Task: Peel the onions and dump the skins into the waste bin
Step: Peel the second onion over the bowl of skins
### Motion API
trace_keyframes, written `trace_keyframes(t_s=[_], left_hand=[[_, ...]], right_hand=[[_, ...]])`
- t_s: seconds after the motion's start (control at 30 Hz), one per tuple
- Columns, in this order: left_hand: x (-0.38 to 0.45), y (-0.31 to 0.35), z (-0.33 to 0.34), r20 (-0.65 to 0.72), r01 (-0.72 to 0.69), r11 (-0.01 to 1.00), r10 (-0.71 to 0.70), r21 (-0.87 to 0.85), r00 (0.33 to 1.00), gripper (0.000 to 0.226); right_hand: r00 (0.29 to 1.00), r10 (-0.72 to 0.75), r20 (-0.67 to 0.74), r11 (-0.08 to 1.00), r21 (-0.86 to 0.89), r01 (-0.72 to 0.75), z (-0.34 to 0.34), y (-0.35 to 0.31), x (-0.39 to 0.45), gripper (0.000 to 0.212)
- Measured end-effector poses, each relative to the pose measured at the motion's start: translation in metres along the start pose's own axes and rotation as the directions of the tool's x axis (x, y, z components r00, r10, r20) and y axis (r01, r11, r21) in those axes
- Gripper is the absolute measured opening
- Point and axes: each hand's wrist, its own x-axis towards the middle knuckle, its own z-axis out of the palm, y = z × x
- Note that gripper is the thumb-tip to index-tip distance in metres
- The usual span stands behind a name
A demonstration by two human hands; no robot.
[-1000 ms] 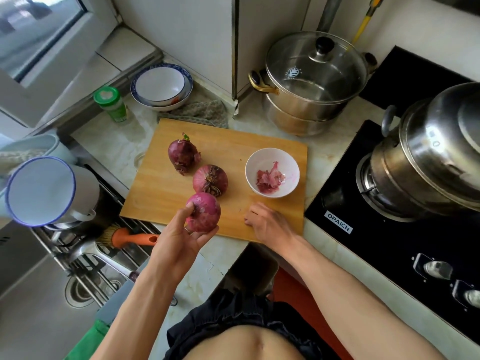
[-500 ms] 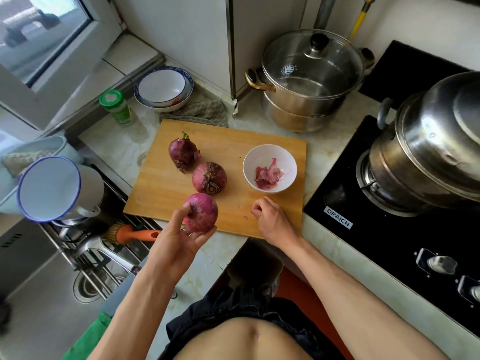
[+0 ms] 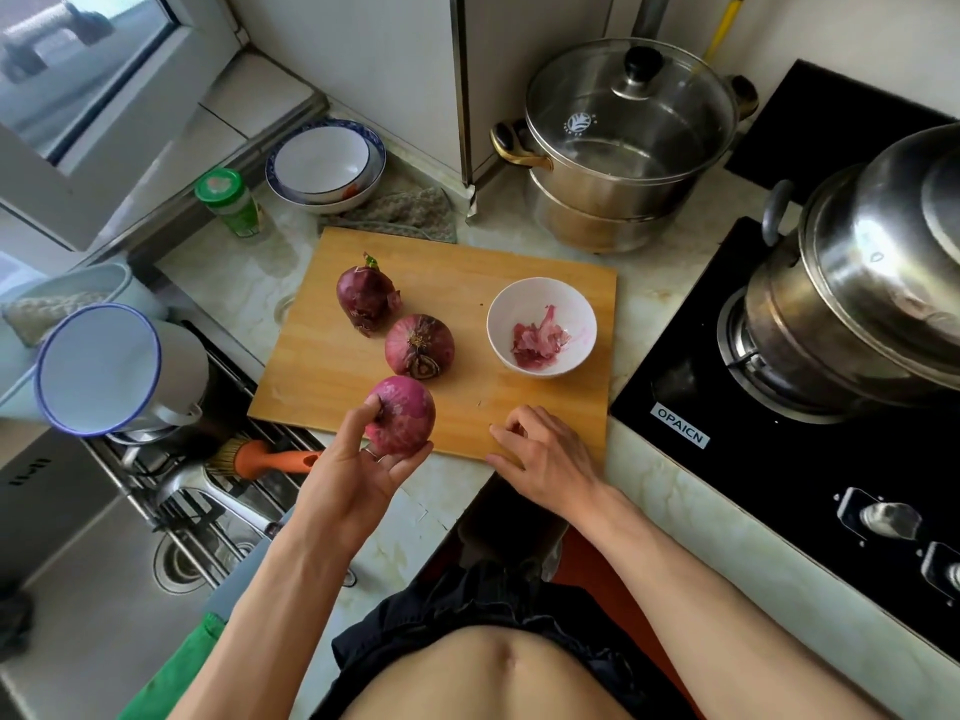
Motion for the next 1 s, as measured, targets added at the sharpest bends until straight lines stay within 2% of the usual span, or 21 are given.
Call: trace_keyframes(t_s=[0.27, 0.57, 0.7, 0.8, 0.9, 1.0], left_hand=[[-0.002, -0.004, -0.006, -0.017, 0.009, 1.0, -0.009, 0.001, 1.0, 0.045], [-0.008, -0.011, -0.021, -0.055, 0.019, 1.0, -0.018, 0.011, 0.998, 0.057], [-0.01, -0.01, -0.028, -0.069, 0.013, 1.0, -0.012, 0.013, 0.998, 0.066], [-0.012, -0.01, -0.033, -0.077, 0.009, 1.0, -0.007, 0.026, 0.997, 0.067], [-0.014, -0.011, -0.033, -0.074, 0.015, 1.0, -0.013, 0.027, 0.997, 0.066], [-0.015, -0.006, -0.031, -0.058, 0.02, 0.999, -0.018, 0.036, 0.998, 0.064]], right_hand=[[0.999, -0.036, -0.022, 0.999, 0.02, 0.037, 0.005, -0.001, -0.012, 0.032], [0.995, 0.005, -0.095, 0.998, 0.064, 0.001, 0.017, -0.009, -0.019, 0.017], [0.982, 0.082, -0.169, 0.99, 0.127, -0.061, 0.017, -0.012, -0.022, 0.03], [0.978, 0.072, -0.197, 0.992, 0.112, -0.051, 0.019, -0.012, -0.024, 0.038], [0.982, 0.04, -0.185, 0.997, 0.077, -0.026, 0.023, -0.009, -0.024, 0.031], [0.983, 0.007, -0.182, 1.0, 0.026, -0.002, 0.025, -0.011, -0.023, 0.014]])
